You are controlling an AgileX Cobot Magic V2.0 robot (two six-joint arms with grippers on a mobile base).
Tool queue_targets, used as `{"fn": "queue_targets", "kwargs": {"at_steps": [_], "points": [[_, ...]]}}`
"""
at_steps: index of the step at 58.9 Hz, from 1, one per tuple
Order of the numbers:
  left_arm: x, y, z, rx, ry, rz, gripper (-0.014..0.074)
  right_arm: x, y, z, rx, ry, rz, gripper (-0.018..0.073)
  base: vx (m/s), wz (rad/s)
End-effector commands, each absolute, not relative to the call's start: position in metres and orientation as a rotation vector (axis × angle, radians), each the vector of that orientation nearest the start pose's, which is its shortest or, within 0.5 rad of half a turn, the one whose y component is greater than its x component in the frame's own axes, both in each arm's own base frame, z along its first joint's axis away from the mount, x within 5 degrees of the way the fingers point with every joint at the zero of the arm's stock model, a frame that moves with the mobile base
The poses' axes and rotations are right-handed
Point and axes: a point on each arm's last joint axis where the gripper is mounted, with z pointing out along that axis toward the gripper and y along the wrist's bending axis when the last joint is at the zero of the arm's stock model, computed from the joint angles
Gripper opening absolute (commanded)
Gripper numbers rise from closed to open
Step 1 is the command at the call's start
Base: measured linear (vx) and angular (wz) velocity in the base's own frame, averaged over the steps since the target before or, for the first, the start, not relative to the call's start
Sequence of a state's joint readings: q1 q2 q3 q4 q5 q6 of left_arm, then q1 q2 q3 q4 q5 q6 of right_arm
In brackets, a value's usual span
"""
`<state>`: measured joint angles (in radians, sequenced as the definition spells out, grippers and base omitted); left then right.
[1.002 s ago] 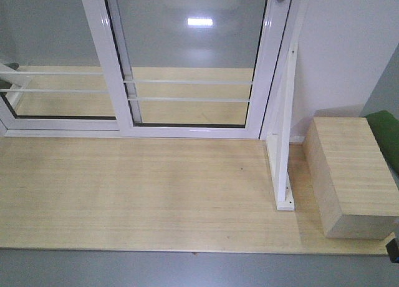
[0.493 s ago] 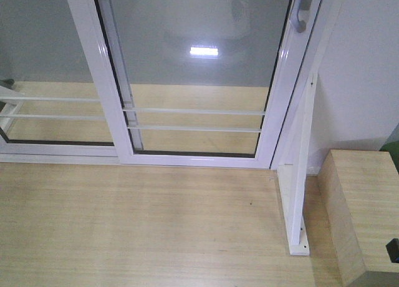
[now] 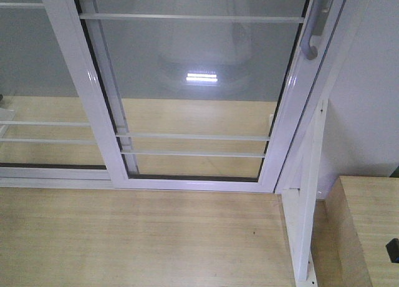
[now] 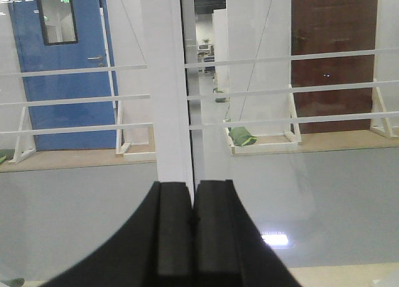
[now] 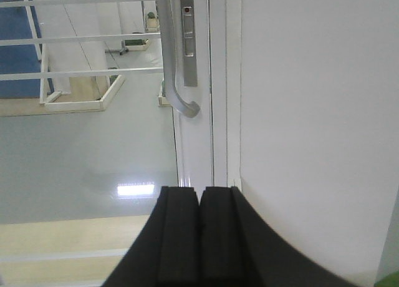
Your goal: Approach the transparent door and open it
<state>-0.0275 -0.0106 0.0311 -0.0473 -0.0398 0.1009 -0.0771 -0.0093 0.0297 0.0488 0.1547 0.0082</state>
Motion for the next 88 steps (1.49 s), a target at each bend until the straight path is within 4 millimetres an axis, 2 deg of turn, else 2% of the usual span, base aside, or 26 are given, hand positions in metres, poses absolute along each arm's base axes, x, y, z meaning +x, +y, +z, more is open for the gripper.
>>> {"fn": "queue_targets", "kwargs": {"at_steps": [1, 55, 88], "points": [[0.0550, -0.0012, 0.2091, 0.047, 1.388, 0.016, -0.0006, 0.0558, -0.0043, 0.1967, 0.098, 1.559, -0.024, -0.0006, 0.24, -0.03], [0.0549, -0.0011, 0.2089, 0.047, 1.390, 0.017, -0.0006, 0.0559, -0.0042, 0.1967, 0.097, 1.561, -0.024, -0.0006, 0.16, -0.01], [0.0587, -0.0015, 0.2059, 0.052, 1.444, 0.013, -0.0006, 0.0574, -0.0050, 0.1948, 0.109, 1.590, -0.032, -0.0006, 0.00, -0.01]]}}
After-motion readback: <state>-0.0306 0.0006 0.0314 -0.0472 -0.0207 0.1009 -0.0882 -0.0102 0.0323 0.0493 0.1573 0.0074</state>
